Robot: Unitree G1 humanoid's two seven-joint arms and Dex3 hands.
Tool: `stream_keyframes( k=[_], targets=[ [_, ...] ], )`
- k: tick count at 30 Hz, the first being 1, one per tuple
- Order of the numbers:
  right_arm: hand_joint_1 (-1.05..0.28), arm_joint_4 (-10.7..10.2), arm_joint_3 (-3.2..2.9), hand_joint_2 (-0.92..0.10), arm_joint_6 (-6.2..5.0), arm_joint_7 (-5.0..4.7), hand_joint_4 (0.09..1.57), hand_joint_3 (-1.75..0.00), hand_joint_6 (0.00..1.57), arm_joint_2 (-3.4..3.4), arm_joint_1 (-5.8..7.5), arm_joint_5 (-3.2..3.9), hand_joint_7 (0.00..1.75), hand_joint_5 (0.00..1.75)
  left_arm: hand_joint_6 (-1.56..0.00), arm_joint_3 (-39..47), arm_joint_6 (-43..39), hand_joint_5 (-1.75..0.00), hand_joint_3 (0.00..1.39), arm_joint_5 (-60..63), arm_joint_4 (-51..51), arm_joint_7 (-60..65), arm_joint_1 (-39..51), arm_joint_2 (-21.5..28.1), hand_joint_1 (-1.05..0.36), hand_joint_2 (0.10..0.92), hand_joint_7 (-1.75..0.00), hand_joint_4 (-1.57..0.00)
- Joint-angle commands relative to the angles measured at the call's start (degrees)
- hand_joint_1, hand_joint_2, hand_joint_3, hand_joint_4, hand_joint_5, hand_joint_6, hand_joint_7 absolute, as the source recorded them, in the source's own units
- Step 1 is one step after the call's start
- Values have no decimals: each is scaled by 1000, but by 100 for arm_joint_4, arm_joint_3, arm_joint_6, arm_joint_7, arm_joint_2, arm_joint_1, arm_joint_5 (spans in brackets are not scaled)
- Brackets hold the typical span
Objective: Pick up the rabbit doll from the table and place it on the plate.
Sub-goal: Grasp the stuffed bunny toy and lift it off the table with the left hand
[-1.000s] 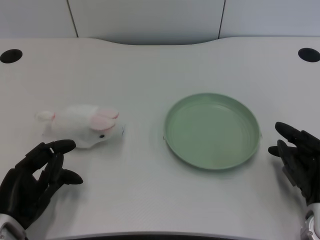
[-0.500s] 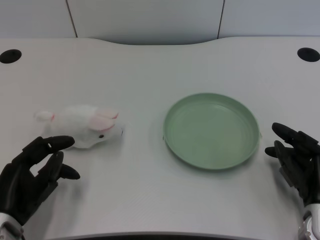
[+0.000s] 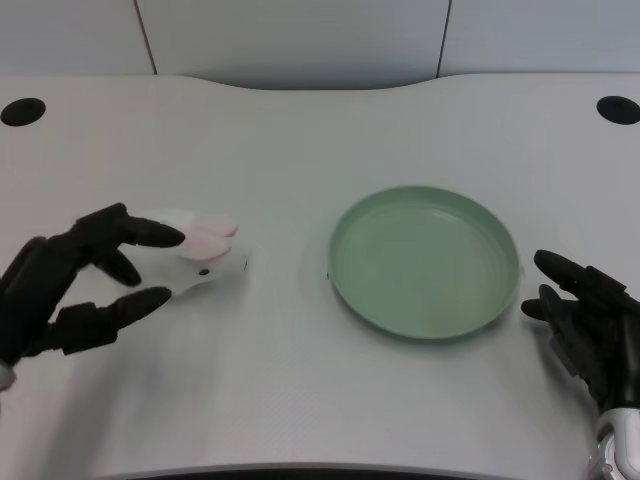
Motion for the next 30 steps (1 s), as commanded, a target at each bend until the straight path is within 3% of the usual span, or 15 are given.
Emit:
stream_keyframes(
  k=[1,3,4,7,12,16,19,21,24,26,30],
  targets=[
    [-305,-35,-39,-921,27,53,619,-266,934,-50,28,80,5,964,-336,-235,-394,-1378,235,877,39,541,-328,503,-725,921,-696,-122],
    [-294,-51,-90,-921,-53,242,611,-266,933,-31,35,177,4,971,-235,-446,-368,-1162,214,1368,20,658,-560,804,-787,921,-580,-25],
    [-293,-54,-88,-921,-89,247,610,-267,932,-36,39,164,4,975,-219,-541,-310,-1114,207,1536,-5,656,-676,923,-798,921,-554,-12],
    [-307,-43,-97,-921,21,162,610,-257,938,-42,24,142,7,987,-233,-787,-186,-829,116,2007,-47,761,-985,1171,-830,921,-293,0],
    [-290,-20,-61,-921,-33,35,595,-267,940,-57,32,60,7,978,-163,-1255,296,-372,68,2523,-150,518,-1491,1434,-913,921,-119,1],
    [-286,-25,-85,-921,-91,-4,599,-265,961,-27,44,63,18,970,-115,-1676,569,-235,59,2781,-12,264,-1903,1572,-990,921,-68,1],
    [-291,-31,-127,-921,-98,8,616,-247,978,16,56,115,26,969,-101,-2045,807,-157,47,2948,300,20,-2279,1550,-1036,920,-54,1],
    [-290,-50,-62,-921,-142,-111,620,-246,973,-13,90,-3,22,966,-93,-2283,963,-122,38,3102,578,8,-2504,1480,-1046,919,-47,0],
    [-292,-60,6,-921,-210,-231,632,-249,964,-64,126,-113,17,974,-84,-2594,1110,-89,26,3253,1105,84,-2815,1355,-1048,915,-41,-1],
    [-305,-53,16,-921,-226,-227,636,-245,965,-86,130,-115,17,982,-68,-2824,1203,-47,28,3383,1557,96,-3060,1270,-1048,918,-32,1],
    [-316,-37,-80,-921,-297,47,632,-259,961,-63,143,64,14,988,-52,-3217,1359,-13,24,3574,2502,211,-3546,1052,-1048,912,-24,-4]
  ],
)
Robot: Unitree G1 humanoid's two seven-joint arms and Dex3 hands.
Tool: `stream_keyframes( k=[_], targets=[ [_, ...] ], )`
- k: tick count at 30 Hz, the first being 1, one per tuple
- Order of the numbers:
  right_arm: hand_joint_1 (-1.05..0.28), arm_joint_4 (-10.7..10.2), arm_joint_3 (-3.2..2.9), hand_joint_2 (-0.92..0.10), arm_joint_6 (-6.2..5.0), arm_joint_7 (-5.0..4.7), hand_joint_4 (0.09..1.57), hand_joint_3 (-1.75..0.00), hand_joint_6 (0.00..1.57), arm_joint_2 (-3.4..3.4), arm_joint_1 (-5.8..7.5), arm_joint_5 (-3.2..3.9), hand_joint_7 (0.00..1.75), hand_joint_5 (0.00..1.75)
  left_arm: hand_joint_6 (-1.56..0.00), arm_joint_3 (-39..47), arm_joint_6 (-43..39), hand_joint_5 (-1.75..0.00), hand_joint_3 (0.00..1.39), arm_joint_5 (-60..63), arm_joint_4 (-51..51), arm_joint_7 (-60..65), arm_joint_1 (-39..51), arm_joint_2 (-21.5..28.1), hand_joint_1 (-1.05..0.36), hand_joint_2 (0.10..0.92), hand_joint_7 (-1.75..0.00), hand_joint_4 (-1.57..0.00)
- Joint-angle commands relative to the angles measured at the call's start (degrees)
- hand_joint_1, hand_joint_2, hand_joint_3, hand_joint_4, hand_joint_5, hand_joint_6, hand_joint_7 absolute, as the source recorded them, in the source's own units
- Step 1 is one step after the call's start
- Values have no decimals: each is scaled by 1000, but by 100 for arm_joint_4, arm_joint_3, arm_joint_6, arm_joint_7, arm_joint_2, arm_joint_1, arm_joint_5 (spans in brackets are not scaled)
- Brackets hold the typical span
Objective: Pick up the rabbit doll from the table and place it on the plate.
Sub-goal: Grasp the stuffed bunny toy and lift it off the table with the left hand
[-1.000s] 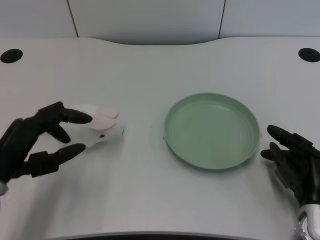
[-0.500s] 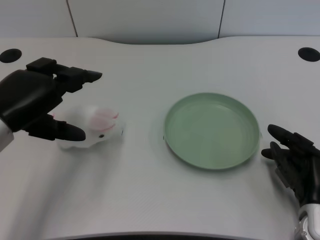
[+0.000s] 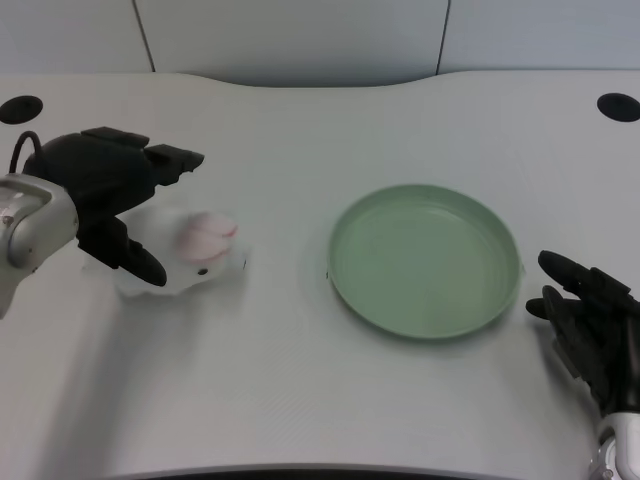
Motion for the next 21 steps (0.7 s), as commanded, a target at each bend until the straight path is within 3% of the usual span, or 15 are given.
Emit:
stream_keyframes(
  k=[1,4,7,8,10,12,21],
  targets=[
    [-316,8,-68,-921,-109,143,632,-260,960,-72,63,134,14,989,-51,-237,77,-12,23,94,547,115,-315,-77,-1048,911,-23,-4],
    [-291,-34,-91,-921,-181,159,634,-267,958,-18,119,165,12,996,-39,-538,232,-3,10,217,1725,301,-791,-419,-1048,893,-16,-1],
    [-296,-28,-55,-921,-254,61,632,-266,956,-45,156,73,10,999,-34,-746,283,0,8,236,2551,588,-1059,-670,-1048,894,-13,0],
    [-298,-22,-53,-921,-279,70,630,-268,952,-54,164,66,9,999,-38,-804,278,0,6,237,2749,686,-1112,-735,-1048,892,-15,-1],
    [-295,-12,-18,-921,-315,-21,638,-275,947,-81,183,-10,5,1007,-40,-942,252,1,5,267,3073,909,-1186,-851,-1048,891,-16,1],
    [-295,-27,-1,-921,-340,-52,647,-282,941,-74,212,-27,2,1018,-41,-1086,258,1,6,322,3302,1132,-1239,-955,-1048,893,-16,1],
    [-264,-38,-56,-921,-477,202,631,-297,936,-41,303,125,4,1115,-1,-1585,636,1,8,455,3766,1476,-1367,-1404,-1048,905,1,1]
  ],
)
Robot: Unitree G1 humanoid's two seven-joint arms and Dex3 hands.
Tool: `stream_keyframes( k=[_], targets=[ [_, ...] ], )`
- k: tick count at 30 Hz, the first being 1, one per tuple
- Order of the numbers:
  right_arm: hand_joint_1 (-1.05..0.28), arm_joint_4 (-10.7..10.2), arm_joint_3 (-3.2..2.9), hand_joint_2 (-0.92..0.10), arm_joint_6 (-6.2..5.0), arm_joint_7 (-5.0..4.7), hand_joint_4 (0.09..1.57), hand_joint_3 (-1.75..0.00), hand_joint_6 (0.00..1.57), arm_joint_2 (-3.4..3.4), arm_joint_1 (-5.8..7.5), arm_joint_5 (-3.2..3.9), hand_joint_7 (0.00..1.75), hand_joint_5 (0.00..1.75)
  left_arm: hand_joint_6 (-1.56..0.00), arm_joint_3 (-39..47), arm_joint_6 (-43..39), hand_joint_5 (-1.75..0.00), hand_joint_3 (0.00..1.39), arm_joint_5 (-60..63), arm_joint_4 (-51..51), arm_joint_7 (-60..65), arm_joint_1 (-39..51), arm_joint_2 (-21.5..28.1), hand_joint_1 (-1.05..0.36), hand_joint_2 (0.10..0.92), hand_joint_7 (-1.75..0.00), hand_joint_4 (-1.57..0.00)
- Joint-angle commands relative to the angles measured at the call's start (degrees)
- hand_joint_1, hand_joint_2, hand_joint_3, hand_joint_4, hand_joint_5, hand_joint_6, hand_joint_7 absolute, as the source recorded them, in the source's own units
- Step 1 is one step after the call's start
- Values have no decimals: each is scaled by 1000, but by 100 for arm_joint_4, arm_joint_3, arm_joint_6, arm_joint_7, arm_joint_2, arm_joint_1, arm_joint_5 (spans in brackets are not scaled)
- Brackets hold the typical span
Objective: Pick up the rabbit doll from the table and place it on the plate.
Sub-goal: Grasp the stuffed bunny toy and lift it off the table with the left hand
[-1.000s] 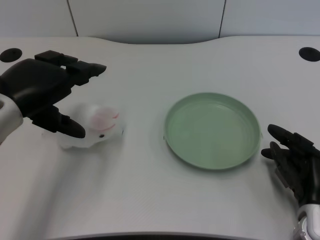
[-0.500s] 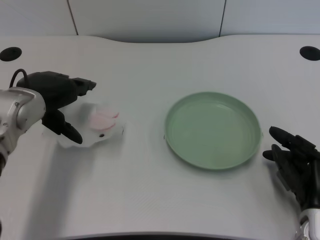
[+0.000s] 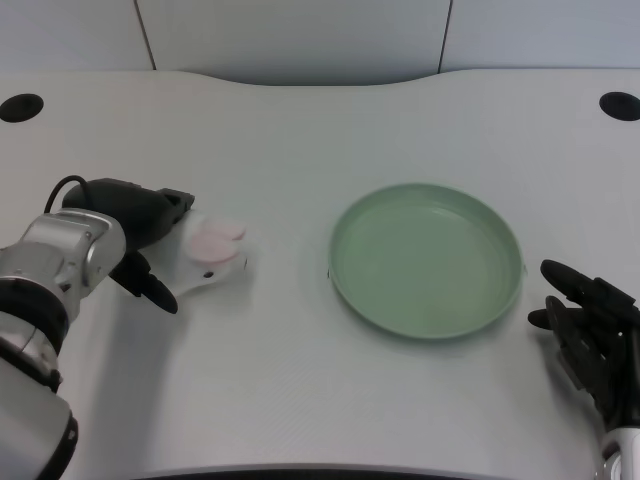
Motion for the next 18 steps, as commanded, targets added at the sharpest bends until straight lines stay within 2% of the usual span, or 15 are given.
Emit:
stream_keyframes(
  k=[1,5,7,9,12,13,14,15,16,18],
  targets=[
    [-274,-22,-31,-921,-87,23,629,-293,937,-63,117,56,4,1117,0,-161,179,1,3,91,147,157,-76,-124,-1048,898,1,1],
    [-314,-28,27,-921,-72,-135,627,-284,931,-109,151,-75,1,1112,1,-287,353,1,0,92,215,259,-106,-246,-1042,880,1,1],
    [-296,-36,-13,-921,-86,-82,621,-274,939,-86,151,3,5,1090,-9,-332,401,1,0,93,230,366,-98,-272,-1035,874,-4,1],
    [-298,-59,-1,-921,-72,-120,613,-274,939,-81,170,-12,5,1070,-29,-444,501,1,0,180,251,556,-85,-295,-1026,869,-15,1],
    [-301,-79,17,-921,-46,-155,608,-281,936,-79,191,-31,3,1044,-193,-534,587,-62,0,244,296,814,-44,-306,-935,817,-85,-111],
    [-312,-92,22,-921,-40,-162,612,-282,935,-73,200,-32,2,1036,-294,-516,585,-132,0,220,307,870,-30,-307,-849,770,-118,-213],
    [-315,-103,26,-921,-36,-169,615,-282,935,-69,207,-32,2,1032,-346,-503,583,-212,0,202,316,906,-21,-308,-818,753,-97,-219],
    [-317,-113,42,-921,-43,-215,616,-282,935,-76,214,-64,2,1029,-383,-445,579,-337,0,141,324,951,2,-308,-802,745,-66,-177],
    [-305,-119,50,-921,-51,-240,618,-281,936,-80,217,-76,3,1019,-478,-407,562,-567,1,101,329,985,21,-300,-710,713,-63,-142],
    [-296,-147,95,-921,-58,-336,625,-284,935,-105,236,-147,2,1006,-569,-323,479,-785,1,15,337,1037,68,-239,-597,698,-73,-128]
  ],
)
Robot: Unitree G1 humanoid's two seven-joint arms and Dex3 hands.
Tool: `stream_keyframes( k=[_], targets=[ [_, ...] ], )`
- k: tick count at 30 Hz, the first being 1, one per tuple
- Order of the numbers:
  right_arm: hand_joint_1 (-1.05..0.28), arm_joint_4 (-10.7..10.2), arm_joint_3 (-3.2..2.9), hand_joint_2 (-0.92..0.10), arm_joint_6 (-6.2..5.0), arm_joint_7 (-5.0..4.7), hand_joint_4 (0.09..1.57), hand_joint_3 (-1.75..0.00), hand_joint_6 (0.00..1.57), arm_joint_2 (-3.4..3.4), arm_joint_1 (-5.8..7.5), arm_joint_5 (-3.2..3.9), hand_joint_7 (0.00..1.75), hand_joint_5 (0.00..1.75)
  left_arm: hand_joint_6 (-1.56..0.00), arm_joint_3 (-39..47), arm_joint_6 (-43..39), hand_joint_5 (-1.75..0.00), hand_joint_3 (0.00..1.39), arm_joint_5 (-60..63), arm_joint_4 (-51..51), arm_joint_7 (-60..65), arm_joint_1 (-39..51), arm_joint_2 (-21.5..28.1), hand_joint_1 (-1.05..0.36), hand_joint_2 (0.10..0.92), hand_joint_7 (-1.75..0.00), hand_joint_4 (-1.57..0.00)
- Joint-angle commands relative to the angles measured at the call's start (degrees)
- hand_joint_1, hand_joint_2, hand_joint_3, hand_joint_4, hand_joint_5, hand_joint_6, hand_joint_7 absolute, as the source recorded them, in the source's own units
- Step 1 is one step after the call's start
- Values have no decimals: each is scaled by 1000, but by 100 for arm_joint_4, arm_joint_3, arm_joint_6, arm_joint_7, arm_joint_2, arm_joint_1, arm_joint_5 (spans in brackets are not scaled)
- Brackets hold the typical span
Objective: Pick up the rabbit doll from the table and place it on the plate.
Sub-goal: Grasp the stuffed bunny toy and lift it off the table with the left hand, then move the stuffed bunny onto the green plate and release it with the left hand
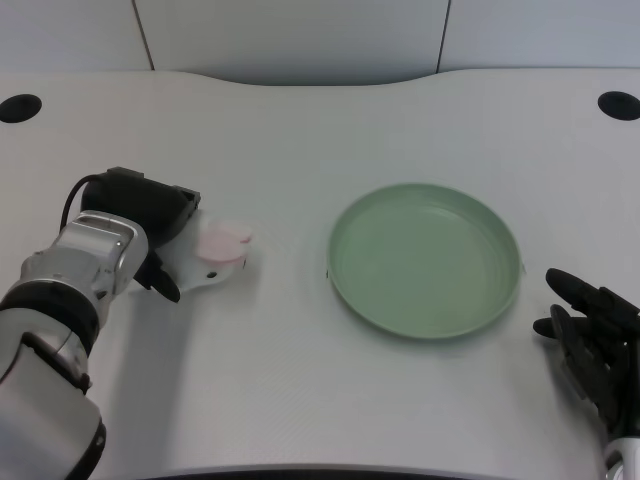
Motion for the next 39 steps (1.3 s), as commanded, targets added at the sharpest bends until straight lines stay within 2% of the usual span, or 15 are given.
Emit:
stream_keyframes(
  k=[1,4,8,14,16,19,21,24,25,27,30,32,34,36,39],
  targets=[
    [-294,-112,77,-921,-34,-178,627,-289,933,-110,100,-134,1,993,-621,110,-90,-859,6,-136,76,95,156,133,-547,706,-91,-153],
    [-280,-162,128,-921,-25,-238,643,-302,921,-139,127,-198,0,973,-710,227,-153,-939,10,-291,93,-82,149,185,-454,722,-135,-219],
    [-282,-105,78,-921,-107,-78,655,-300,923,-135,133,-74,5,957,-796,279,-182,-920,9,-375,110,-268,122,225,-425,734,-201,-363],
    [-291,-116,79,-921,-124,-17,663,-303,923,-160,163,-64,5,934,-719,376,-140,-1098,1,-476,111,-433,95,200,-399,747,-593,-580],
    [-286,-132,88,-921,-97,-80,668,-305,926,-153,172,-92,6,930,-669,355,-114,-1086,7,-442,111,-374,80,186,-403,760,-587,-554],
    [-275,-160,79,-921,-80,-3,680,-312,921,-126,177,-39,3,918,-767,504,-140,-1151,22,-566,93,-128,128,179,-339,806,-691,-577],
    [-269,-167,106,-921,-78,-39,691,-315,919,-135,175,-79,2,916,-788,648,-215,-1173,41,-707,78,8,165,186,-289,852,-746,-579],
    [-271,-161,90,-921,-49,-30,698,-316,918,-112,158,-39,2,916,-738,809,-272,-1121,134,-849,61,107,162,202,-251,911,-734,-520],
    [-279,-157,93,-921,-35,-88,696,-307,923,-100,155,-56,4,913,-734,870,-287,-1095,145,-906,49,120,137,212,-251,914,-713,-522],
    [-268,-164,117,-921,-9,-191,690,-300,932,-84,151,-101,9,907,-764,977,-325,-1142,167,-995,34,96,81,233,-219,903,-750,-548],
    [-259,-168,144,-921,22,-267,691,-303,932,-64,133,-121,9,909,-680,1166,-546,-1300,316,-1171,-6,27,-26,296,-187,819,-1118,-559],
    [-273,-154,149,-921,20,-264,684,-306,927,-53,126,-112,5,913,-618,1315,-697,-1438,437,-1310,-38,-39,-120,325,-195,746,-1356,-547],
    [-273,-109,113,-921,14,-177,682,-305,926,-34,106,-44,5,923,-557,1424,-760,-1679,530,-1414,-60,-74,-224,333,-204,712,-1662,-557],
    [-272,-74,100,-921,12,-147,680,-303,927,-32,86,-25,5,928,-608,1527,-826,-1732,548,-1499,-87,-74,-334,324,-187,683,-1729,-668],
    [-270,-26,95,-921,12,-141,673,-297,934,-44,49,-31,8,924,-591,1666,-933,-1731,535,-1642,-136,-150,-551,247,-152,659,-1744,-658]
  ],
)
